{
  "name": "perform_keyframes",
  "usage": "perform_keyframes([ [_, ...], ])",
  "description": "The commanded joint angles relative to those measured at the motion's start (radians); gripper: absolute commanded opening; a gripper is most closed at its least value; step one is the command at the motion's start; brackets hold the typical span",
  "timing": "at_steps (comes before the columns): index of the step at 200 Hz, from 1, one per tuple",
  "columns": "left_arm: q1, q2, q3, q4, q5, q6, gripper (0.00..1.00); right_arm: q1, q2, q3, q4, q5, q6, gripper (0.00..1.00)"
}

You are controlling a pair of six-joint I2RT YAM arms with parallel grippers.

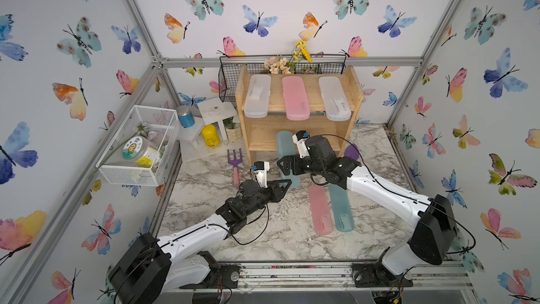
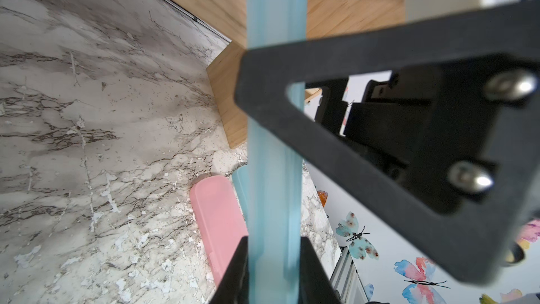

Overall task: Remove the pencil cases from the shelf
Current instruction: Pick up the pencil case from the shelf, then place the pencil case at the center of the board.

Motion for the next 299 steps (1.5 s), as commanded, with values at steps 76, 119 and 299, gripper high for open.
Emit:
perform_keyframes([
  [76, -0.004, -0.043, -0.01, -0.02, -0.047, 0.03, 0.38, 0.009, 0.008, 0.031, 0.026, -0.003, 0.001, 0.78],
  [119, -0.004, -0.083, 0.007, -0.141, -0.13, 0.054, 0.9, 0.009, -0.021, 0.014, -0.01, 0.066, -0.001, 0.8],
  [299, -0.004, -0.323, 0.002, -0.578, -0.643, 0.078, 0.99, 0.204, 0.015, -0.378, -0.084, 0.247, 0.432, 0.82],
])
